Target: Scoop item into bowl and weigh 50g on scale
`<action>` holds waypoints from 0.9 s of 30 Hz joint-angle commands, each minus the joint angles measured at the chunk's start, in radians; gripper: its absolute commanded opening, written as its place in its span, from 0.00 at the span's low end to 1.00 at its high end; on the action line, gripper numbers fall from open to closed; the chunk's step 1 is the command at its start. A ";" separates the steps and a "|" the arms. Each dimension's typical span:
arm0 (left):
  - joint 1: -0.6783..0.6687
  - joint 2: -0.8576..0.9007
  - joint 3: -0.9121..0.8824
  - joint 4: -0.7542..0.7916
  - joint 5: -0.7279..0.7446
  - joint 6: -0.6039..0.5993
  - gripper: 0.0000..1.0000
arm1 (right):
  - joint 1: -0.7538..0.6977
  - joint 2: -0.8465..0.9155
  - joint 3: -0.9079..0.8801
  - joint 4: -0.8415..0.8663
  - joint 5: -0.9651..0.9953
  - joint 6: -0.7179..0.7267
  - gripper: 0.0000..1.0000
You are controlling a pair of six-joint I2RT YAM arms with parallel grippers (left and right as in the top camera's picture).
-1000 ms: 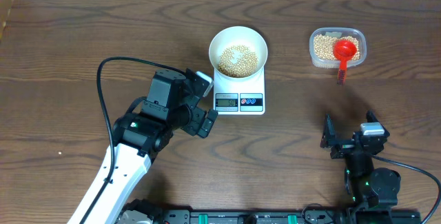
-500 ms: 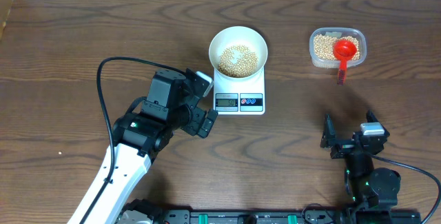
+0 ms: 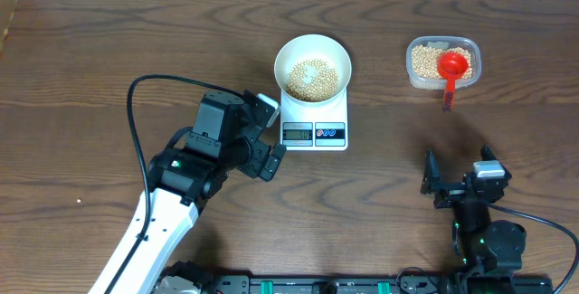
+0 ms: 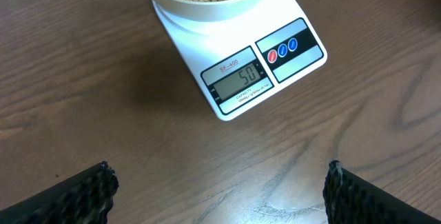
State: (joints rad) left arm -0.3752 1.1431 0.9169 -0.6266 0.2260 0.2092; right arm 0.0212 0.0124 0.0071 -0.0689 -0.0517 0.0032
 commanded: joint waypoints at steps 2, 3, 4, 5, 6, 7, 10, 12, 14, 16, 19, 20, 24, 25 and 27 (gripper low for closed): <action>-0.001 0.002 -0.005 -0.001 -0.010 -0.005 0.98 | 0.006 -0.006 -0.002 -0.005 0.008 0.007 0.99; -0.001 0.002 -0.005 -0.001 -0.010 -0.005 0.98 | 0.006 -0.006 -0.002 -0.005 0.008 0.006 0.99; -0.001 0.002 -0.005 -0.001 -0.010 -0.005 0.98 | 0.006 -0.006 -0.002 -0.005 0.008 0.007 0.99; -0.001 0.002 -0.005 -0.001 -0.010 -0.005 0.98 | 0.006 -0.006 -0.002 -0.005 0.008 0.006 0.99; -0.001 0.002 -0.005 -0.001 -0.010 -0.005 0.98 | 0.006 -0.006 -0.002 -0.005 0.008 0.007 0.99; -0.001 0.002 -0.005 -0.001 -0.010 -0.005 0.98 | 0.006 -0.006 -0.002 -0.005 0.008 0.006 0.99; -0.001 0.002 -0.005 -0.001 -0.010 -0.005 0.98 | 0.006 -0.006 -0.002 -0.005 0.008 0.007 0.99; -0.001 0.002 -0.005 -0.001 -0.010 -0.005 0.98 | 0.006 -0.006 -0.002 -0.005 0.008 0.006 0.99; -0.001 0.002 -0.005 -0.001 -0.010 -0.004 0.98 | 0.006 -0.006 -0.002 -0.005 0.008 0.006 0.99; -0.001 -0.003 -0.005 -0.002 -0.010 -0.004 0.98 | 0.006 -0.006 -0.002 -0.005 0.008 0.007 0.99; -0.001 -0.025 -0.013 0.004 -0.010 -0.004 0.98 | 0.006 -0.006 -0.002 -0.005 0.008 0.006 0.99; -0.001 -0.035 -0.016 0.009 -0.010 -0.005 0.98 | 0.006 -0.006 -0.002 -0.005 0.008 0.007 0.99; -0.001 -0.090 -0.026 0.031 -0.011 -0.004 0.98 | 0.006 -0.006 -0.002 -0.005 0.008 0.006 0.99; -0.001 -0.107 -0.031 0.036 -0.011 -0.004 0.98 | 0.006 -0.006 -0.002 -0.005 0.008 0.006 0.99; -0.001 -0.154 -0.050 0.042 -0.034 -0.005 0.98 | 0.006 -0.006 -0.002 -0.005 0.008 0.007 0.99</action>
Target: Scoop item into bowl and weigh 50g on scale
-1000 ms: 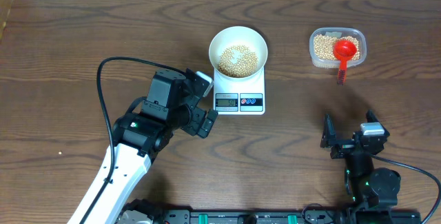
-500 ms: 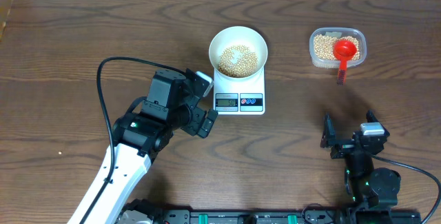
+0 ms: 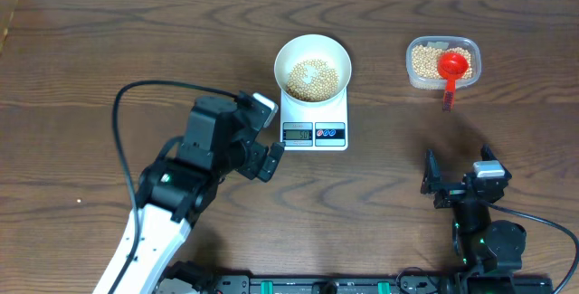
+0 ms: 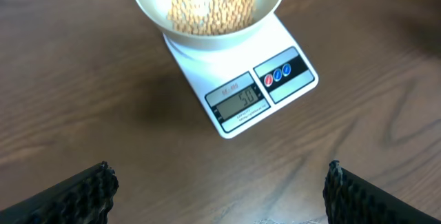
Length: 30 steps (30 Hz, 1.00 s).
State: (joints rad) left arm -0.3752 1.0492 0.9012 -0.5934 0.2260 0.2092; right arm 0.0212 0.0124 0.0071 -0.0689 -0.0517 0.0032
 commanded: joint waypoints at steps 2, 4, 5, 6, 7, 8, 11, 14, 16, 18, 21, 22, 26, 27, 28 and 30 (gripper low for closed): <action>-0.001 -0.100 -0.061 0.021 -0.066 -0.004 0.98 | 0.006 -0.006 -0.002 -0.005 0.008 0.007 0.99; 0.000 -0.143 -0.097 0.047 -0.088 -0.005 0.98 | 0.006 -0.006 -0.002 -0.005 0.008 0.006 0.99; 0.002 -0.172 -0.123 0.068 -0.098 -0.005 0.98 | 0.006 -0.006 -0.002 -0.005 0.008 0.007 0.99; 0.006 -0.198 -0.149 0.092 -0.105 -0.005 0.98 | 0.006 -0.006 -0.002 -0.005 0.008 0.007 0.99; 0.013 -0.233 -0.182 0.126 -0.108 -0.005 0.98 | 0.006 -0.006 -0.002 -0.005 0.008 0.007 0.99; 0.024 -0.272 -0.218 0.163 -0.108 -0.005 0.98 | 0.006 -0.006 -0.002 -0.005 0.008 0.007 0.99; 0.058 -0.376 -0.317 0.266 -0.108 -0.005 0.98 | 0.006 -0.006 -0.002 -0.005 0.008 0.007 0.99; 0.105 -0.484 -0.414 0.366 -0.108 -0.049 0.98 | 0.006 -0.006 -0.002 -0.005 0.008 0.007 0.99; 0.141 -0.553 -0.473 0.414 -0.108 -0.108 0.98 | 0.006 -0.006 -0.002 -0.005 0.008 0.007 0.99; 0.174 -0.617 -0.525 0.451 -0.108 -0.129 0.98 | 0.006 -0.006 -0.002 -0.005 0.008 0.006 0.99; 0.229 -0.721 -0.600 0.495 -0.108 -0.129 0.98 | 0.006 -0.006 -0.002 -0.005 0.008 0.006 0.99; 0.250 -0.756 -0.624 0.504 -0.108 -0.129 0.98 | 0.006 -0.006 -0.002 -0.005 0.008 0.007 0.99; 0.329 -0.876 -0.690 0.510 -0.108 -0.129 0.98 | 0.006 -0.006 -0.002 -0.005 0.008 0.007 0.99; 0.346 -0.900 -0.703 0.510 -0.109 -0.129 0.98 | 0.006 -0.006 -0.002 -0.005 0.008 0.007 0.99; 0.365 -0.928 -0.718 0.510 -0.113 -0.129 0.98 | 0.006 -0.006 -0.002 -0.005 0.008 0.007 0.99; 0.393 -0.975 -0.743 0.511 -0.132 -0.129 0.98 | 0.006 -0.006 -0.002 -0.005 0.008 0.007 0.99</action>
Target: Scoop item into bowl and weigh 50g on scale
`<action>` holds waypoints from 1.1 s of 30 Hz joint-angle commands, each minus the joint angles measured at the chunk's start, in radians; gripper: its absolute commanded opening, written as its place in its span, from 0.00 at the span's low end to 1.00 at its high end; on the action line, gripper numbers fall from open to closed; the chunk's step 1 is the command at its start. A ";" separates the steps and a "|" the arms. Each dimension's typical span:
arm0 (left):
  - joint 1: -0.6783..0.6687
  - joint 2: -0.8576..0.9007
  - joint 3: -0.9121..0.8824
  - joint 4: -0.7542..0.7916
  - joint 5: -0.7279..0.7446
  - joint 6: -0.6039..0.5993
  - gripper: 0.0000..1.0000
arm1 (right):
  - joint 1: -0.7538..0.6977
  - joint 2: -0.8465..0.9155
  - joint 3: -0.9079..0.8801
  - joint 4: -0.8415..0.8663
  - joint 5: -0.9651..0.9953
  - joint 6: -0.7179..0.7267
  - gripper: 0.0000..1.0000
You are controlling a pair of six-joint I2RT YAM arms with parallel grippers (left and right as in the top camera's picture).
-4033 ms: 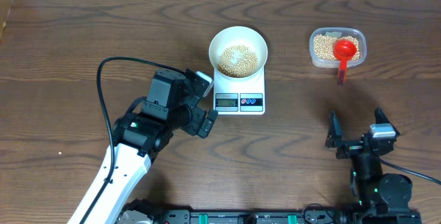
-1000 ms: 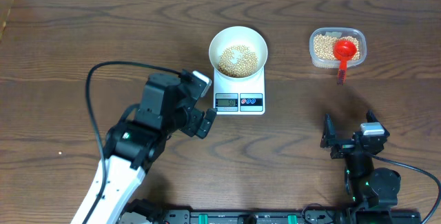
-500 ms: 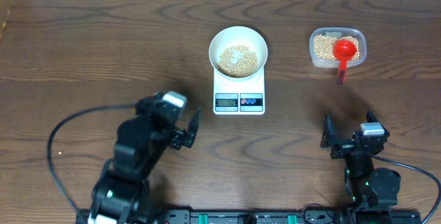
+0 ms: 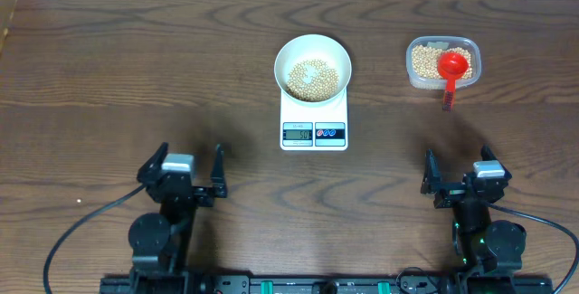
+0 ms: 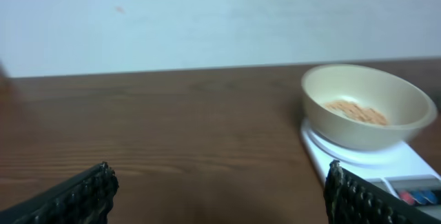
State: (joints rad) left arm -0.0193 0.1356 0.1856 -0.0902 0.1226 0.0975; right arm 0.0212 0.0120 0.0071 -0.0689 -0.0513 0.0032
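A cream bowl [image 4: 312, 65] holding beans stands on the white scale [image 4: 314, 122] at the table's middle back; the bowl [image 5: 368, 107] and scale [image 5: 372, 165] also show at the right of the left wrist view. A clear tub [image 4: 442, 61] of beans with a red scoop [image 4: 453, 66] resting in it sits at the back right. My left gripper [image 4: 184, 175] rests open near the front left, far from the scale, nothing between its fingers. My right gripper [image 4: 457, 175] rests open near the front right.
The dark wooden table [image 4: 136, 68] stretches to a pale wall at the back. The arm bases and their cables lie along the front edge.
My left arm has drawn back from beside the scale's left to the front left edge, and its camera now looks level across the table. The right arm stayed still.
My left gripper hung open just left of the scale, its camera looking down at a display reading 50. A second later it was a little farther back, still over the display. Now it sits at the front left, with bowl and scale unmoved.
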 commanded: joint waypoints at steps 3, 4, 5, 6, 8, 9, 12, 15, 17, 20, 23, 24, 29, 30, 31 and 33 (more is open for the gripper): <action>0.063 -0.130 -0.063 0.010 -0.078 -0.017 0.98 | 0.006 -0.005 -0.002 -0.005 0.008 0.006 0.99; 0.067 -0.134 -0.071 0.018 -0.092 -0.017 0.98 | 0.006 -0.005 -0.002 -0.005 0.008 0.007 0.99; 0.069 -0.133 -0.078 0.026 -0.110 -0.018 0.98 | 0.006 -0.005 -0.002 -0.005 0.008 0.006 0.99; 0.069 -0.134 -0.085 0.030 -0.114 -0.017 0.98 | 0.006 -0.005 -0.002 -0.005 0.008 0.007 0.99; 0.069 -0.134 -0.092 0.034 -0.120 -0.016 0.98 | 0.006 -0.005 -0.002 -0.005 0.007 0.006 0.99; 0.069 -0.134 -0.097 0.041 -0.129 -0.017 0.98 | 0.006 -0.005 -0.002 -0.005 0.008 0.006 0.99; 0.069 -0.134 -0.129 0.093 -0.166 -0.016 0.98 | 0.006 -0.005 -0.002 -0.005 0.008 0.006 0.99; 0.069 -0.134 -0.170 0.154 -0.169 -0.013 0.98 | 0.006 -0.005 -0.002 -0.005 0.008 0.006 0.99; 0.069 -0.134 -0.182 0.163 -0.168 -0.013 0.98 | 0.006 -0.005 -0.002 -0.005 0.008 0.007 0.99; 0.069 -0.134 -0.182 0.151 -0.169 -0.013 0.98 | 0.006 -0.005 -0.002 -0.005 0.008 0.007 0.99; 0.069 -0.134 -0.182 0.096 -0.163 -0.013 0.98 | 0.006 -0.005 -0.002 -0.005 0.008 0.006 0.99; 0.069 -0.134 -0.182 0.064 -0.158 -0.013 0.98 | 0.006 -0.005 -0.002 -0.005 0.008 0.006 0.99; 0.069 -0.134 -0.182 0.017 -0.153 -0.018 0.98 | 0.006 -0.005 -0.002 -0.005 0.007 0.006 0.99; 0.069 -0.134 -0.182 0.017 -0.153 -0.017 0.98 | 0.006 -0.005 -0.002 -0.005 0.008 0.007 0.99; 0.069 -0.134 -0.182 0.017 -0.153 -0.017 0.98 | 0.006 -0.005 -0.002 -0.005 0.008 0.007 0.99; 0.069 -0.134 -0.182 0.018 -0.153 -0.017 0.98 | 0.006 -0.005 -0.002 -0.005 0.008 0.006 0.99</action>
State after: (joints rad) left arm 0.0452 0.0101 0.0151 -0.0208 -0.0208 0.0841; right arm 0.0212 0.0120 0.0071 -0.0692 -0.0509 0.0032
